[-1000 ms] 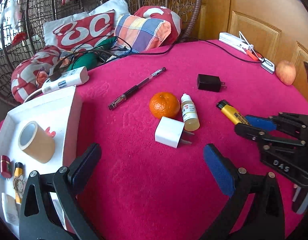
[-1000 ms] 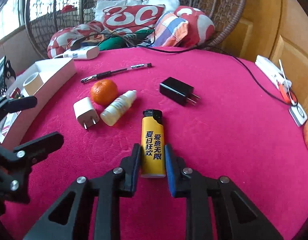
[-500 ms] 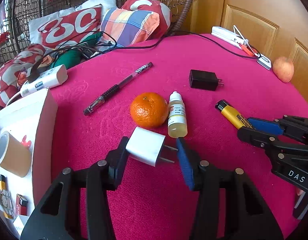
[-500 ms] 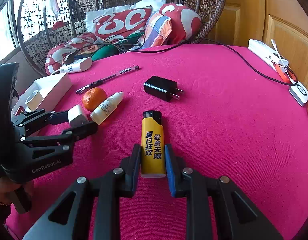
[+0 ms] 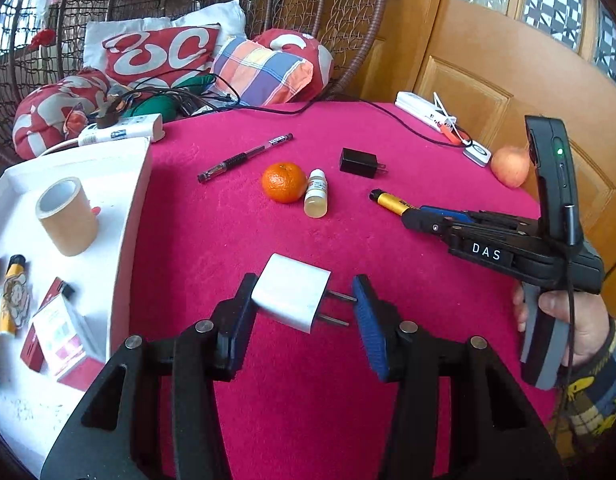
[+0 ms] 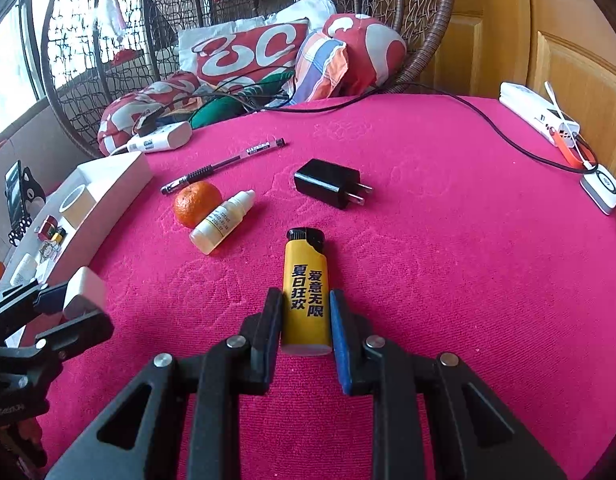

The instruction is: Organize rigid objects

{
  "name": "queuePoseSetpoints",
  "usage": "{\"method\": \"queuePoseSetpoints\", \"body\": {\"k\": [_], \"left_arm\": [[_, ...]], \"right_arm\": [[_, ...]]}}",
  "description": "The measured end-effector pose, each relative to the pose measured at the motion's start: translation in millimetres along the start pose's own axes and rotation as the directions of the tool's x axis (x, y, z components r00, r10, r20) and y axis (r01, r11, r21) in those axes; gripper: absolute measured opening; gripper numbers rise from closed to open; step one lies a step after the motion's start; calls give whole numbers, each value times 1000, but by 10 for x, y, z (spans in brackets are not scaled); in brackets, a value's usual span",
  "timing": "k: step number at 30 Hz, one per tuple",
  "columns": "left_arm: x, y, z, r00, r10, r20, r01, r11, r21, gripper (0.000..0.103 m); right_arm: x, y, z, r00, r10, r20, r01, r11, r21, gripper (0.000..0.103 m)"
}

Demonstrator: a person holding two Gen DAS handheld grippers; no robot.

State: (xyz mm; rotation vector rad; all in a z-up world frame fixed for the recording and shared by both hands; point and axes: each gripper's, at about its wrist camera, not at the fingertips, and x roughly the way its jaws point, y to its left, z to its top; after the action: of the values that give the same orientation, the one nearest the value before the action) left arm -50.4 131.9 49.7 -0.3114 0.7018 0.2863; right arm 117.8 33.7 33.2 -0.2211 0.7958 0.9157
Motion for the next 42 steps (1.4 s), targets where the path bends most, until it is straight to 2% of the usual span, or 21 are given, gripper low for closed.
{"method": "queuePoseSetpoints", "body": {"k": [7, 15, 18, 24, 27, 36, 39, 40, 41, 42], "left_arm": [[-398, 109, -60, 998, 20, 64, -18, 999, -30, 47], [-592, 59, -108, 994, 4, 106, 0, 1000, -31, 47], [-672, 38, -92, 992, 3, 128, 1, 1000, -29, 47], [-792, 68, -73, 987, 6, 158, 0, 999, -38, 47], [-785, 102, -101, 989, 1, 151, 6, 999, -49, 47], [-747, 193, -150, 991, -4, 133, 15, 996, -83, 47], [-761, 206, -151, 991, -6, 133, 17, 996, -85, 47], [-769, 211, -154, 991, -6, 134, 18, 996, -85, 47], [-775, 216, -158, 991, -8, 134, 20, 996, -86, 47], [-778, 221, -163, 991, -13, 136, 25, 996, -86, 47]], "right_arm": [[-187, -10, -160, 996, 89, 24, -91, 992, 86, 22], [-496, 96, -172, 991, 101, 84, -106, 993, 59, 20], [-595, 124, -171, 989, 102, 106, -108, 993, 51, 12], [-774, 213, -128, 984, 98, 150, -102, 995, 19, 11], [-685, 192, -142, 988, 91, 122, -96, 995, 33, 11], [-171, 98, -341, 996, 83, -34, -79, 992, 94, 12], [-275, 4, -353, 993, 116, 11, -116, 983, 139, 13], [-328, -16, -353, 992, 125, 21, -126, 981, 145, 23], [-391, -33, -362, 991, 133, 27, -135, 980, 149, 45], [-452, -36, -382, 991, 132, 31, -135, 980, 146, 60]]}}
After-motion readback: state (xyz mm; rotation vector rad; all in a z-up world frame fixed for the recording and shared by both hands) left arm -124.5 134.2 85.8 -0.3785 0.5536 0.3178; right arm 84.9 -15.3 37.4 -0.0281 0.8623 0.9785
